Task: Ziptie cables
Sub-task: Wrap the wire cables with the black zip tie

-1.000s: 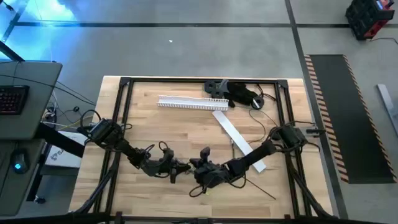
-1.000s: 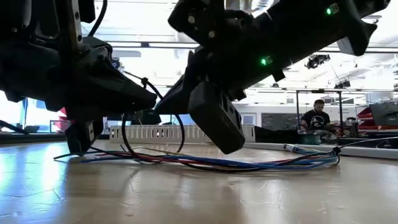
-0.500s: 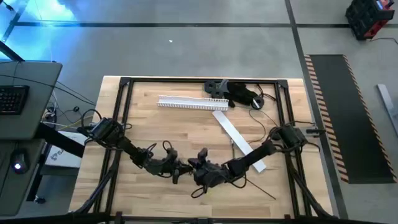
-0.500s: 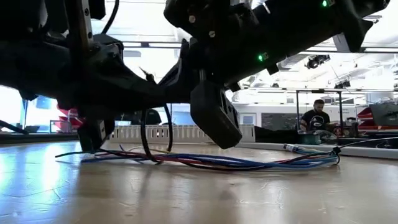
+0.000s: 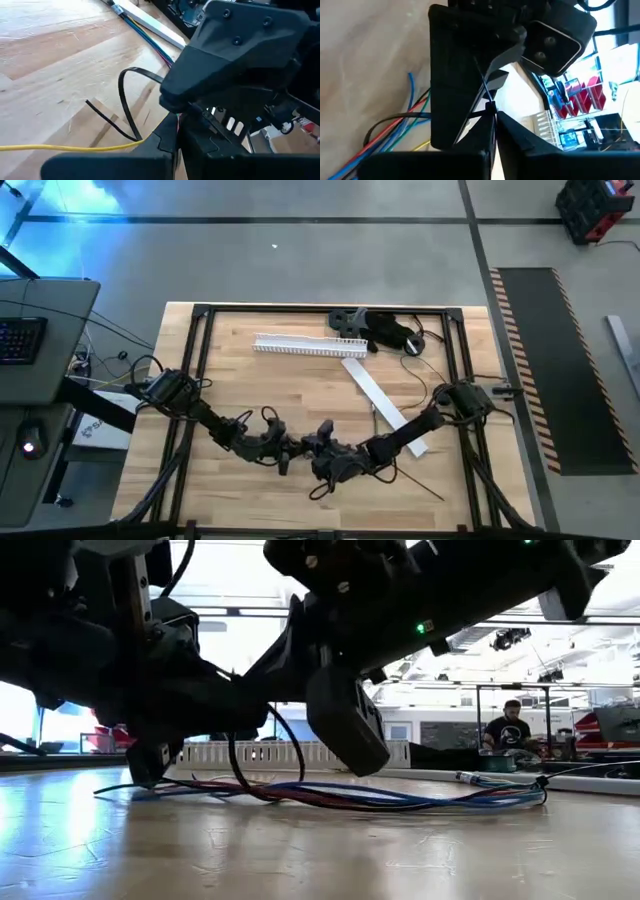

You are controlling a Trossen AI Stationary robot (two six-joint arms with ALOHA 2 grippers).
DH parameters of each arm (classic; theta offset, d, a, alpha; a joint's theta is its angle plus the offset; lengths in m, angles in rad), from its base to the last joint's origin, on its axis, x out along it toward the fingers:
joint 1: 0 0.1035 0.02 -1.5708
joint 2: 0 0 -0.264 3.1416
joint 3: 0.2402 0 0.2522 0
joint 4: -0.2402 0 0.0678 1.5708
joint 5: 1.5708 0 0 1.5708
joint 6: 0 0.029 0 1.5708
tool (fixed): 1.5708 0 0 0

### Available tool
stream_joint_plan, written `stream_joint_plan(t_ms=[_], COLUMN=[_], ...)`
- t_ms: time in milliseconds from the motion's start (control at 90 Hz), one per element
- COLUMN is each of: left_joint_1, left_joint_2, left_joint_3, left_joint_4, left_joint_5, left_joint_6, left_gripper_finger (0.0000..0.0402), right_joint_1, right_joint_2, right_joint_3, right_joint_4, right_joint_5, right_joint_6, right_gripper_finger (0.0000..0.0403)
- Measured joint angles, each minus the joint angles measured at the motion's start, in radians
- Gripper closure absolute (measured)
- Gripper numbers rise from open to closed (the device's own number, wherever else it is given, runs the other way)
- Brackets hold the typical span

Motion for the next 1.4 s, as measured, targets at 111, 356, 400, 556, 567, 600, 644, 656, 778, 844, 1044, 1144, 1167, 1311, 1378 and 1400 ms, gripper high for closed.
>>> stream_joint_plan(t_ms=[111, 356, 400, 556, 567, 600, 644, 656, 778, 844, 1044, 1144, 1167, 1311, 1378, 1400], left_joint_1=[-0.001, -0.006, -0.007, -0.010, -0.010, -0.011, -0.013, -0.013, -0.014, -0.014, -0.014, -0.014, -0.014, -0.015, -0.015, -0.015], left_joint_2=[0.000, 0.001, 0.001, 0.001, 0.001, 0.001, 0.001, 0.001, 0.001, 0.001, 0.001, 0.001, 0.001, 0.001, 0.001, 0.001], left_joint_3=[0.000, 0.023, 0.037, 0.100, 0.103, 0.114, 0.128, 0.131, 0.145, 0.146, 0.145, 0.145, 0.145, 0.146, 0.146, 0.146], left_joint_4=[0.003, 0.009, 0.001, -0.059, -0.064, -0.080, -0.100, -0.106, -0.128, -0.127, -0.129, -0.127, -0.127, -0.122, -0.125, -0.129], left_joint_5=[0.006, 0.000, 0.000, 0.036, 0.039, 0.041, 0.045, 0.046, 0.063, 0.066, 0.074, 0.074, 0.075, 0.070, 0.064, 0.060], left_joint_6=[-0.004, 0.011, 0.024, 0.073, 0.075, 0.078, 0.081, 0.083, 0.101, 0.104, 0.121, 0.124, 0.124, 0.144, 0.159, 0.164], left_gripper_finger=[0.0402, 0.0401, 0.0401, 0.0401, 0.0401, 0.0401, 0.0401, 0.0401, 0.0401, 0.0401, 0.0401, 0.0401, 0.0401, 0.0401, 0.0401, 0.0401], right_joint_1=[0.021, 0.075, 0.085, 0.137, 0.140, 0.151, 0.167, 0.170, 0.189, 0.201, 0.213, 0.202, 0.201, 0.192, 0.188, 0.188], right_joint_2=[-0.021, -0.080, -0.083, -0.101, -0.102, -0.105, -0.116, -0.117, -0.150, -0.181, -0.235, -0.209, -0.202, -0.191, -0.194, -0.194], right_joint_3=[0.000, 0.001, 0.000, 0.000, 0.000, 0.000, 0.000, 0.000, 0.000, 0.000, 0.000, 0.000, 0.000, 0.000, 0.000, 0.000], right_joint_4=[-0.023, -0.170, -0.195, -0.284, -0.288, -0.302, -0.346, -0.357, -0.518, -0.616, -0.737, -0.716, -0.711, -0.631, -0.600, -0.590], right_joint_5=[0.000, 0.028, 0.043, 0.106, 0.112, 0.123, 0.133, 0.135, 0.108, 0.061, -0.202, -0.264, -0.265, -0.154, -0.094, -0.082], right_joint_6=[0.011, 0.226, 0.274, 0.414, 0.424, 0.461, 0.513, 0.528, 0.722, 0.811, 0.965, 0.976, 0.976, 1.047, 1.111, 1.133], right_gripper_finger=[0.0358, 0.0258, 0.0244, 0.0211, 0.0210, 0.0208, 0.0207, 0.0207, 0.0210, 0.0213, 0.0214, 0.0214, 0.0214, 0.0214, 0.0214, 0.0214])
